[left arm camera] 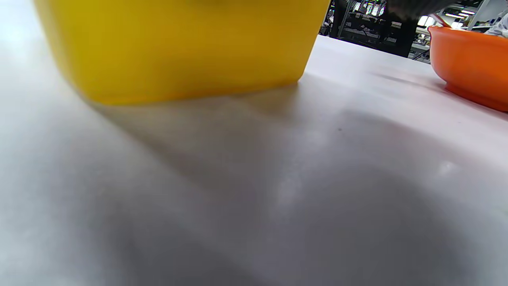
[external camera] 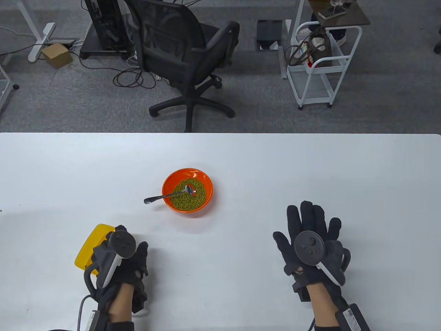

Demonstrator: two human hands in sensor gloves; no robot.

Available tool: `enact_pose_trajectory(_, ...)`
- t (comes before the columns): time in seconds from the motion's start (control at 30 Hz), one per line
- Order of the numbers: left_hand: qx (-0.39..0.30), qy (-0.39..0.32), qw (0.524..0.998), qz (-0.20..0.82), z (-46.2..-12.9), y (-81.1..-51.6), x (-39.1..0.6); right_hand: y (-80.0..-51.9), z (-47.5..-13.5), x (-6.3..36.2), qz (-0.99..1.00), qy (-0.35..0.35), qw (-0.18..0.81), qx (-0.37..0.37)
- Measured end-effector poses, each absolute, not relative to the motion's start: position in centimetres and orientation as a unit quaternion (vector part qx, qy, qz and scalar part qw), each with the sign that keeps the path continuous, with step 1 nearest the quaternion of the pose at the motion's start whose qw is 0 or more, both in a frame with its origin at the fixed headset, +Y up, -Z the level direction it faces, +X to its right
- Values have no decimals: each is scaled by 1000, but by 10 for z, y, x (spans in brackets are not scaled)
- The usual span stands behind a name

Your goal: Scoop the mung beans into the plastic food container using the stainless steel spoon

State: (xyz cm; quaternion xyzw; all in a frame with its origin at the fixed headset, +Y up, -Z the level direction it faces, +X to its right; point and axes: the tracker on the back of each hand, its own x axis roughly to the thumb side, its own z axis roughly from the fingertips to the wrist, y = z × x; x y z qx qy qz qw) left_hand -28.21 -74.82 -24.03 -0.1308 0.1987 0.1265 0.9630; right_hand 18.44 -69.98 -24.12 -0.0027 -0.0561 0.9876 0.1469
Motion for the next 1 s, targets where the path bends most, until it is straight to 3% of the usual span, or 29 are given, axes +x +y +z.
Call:
enact_pose_trajectory(0.37, -175, 218, 954, 105, -245, -758, -283, -700, -242, 185, 988, -51, 149, -3)
enact_pose_trajectory(1.0, -165, 234, 953, 98, -251, -757, -287, -701, -242, 186, 988, -41, 150, -5)
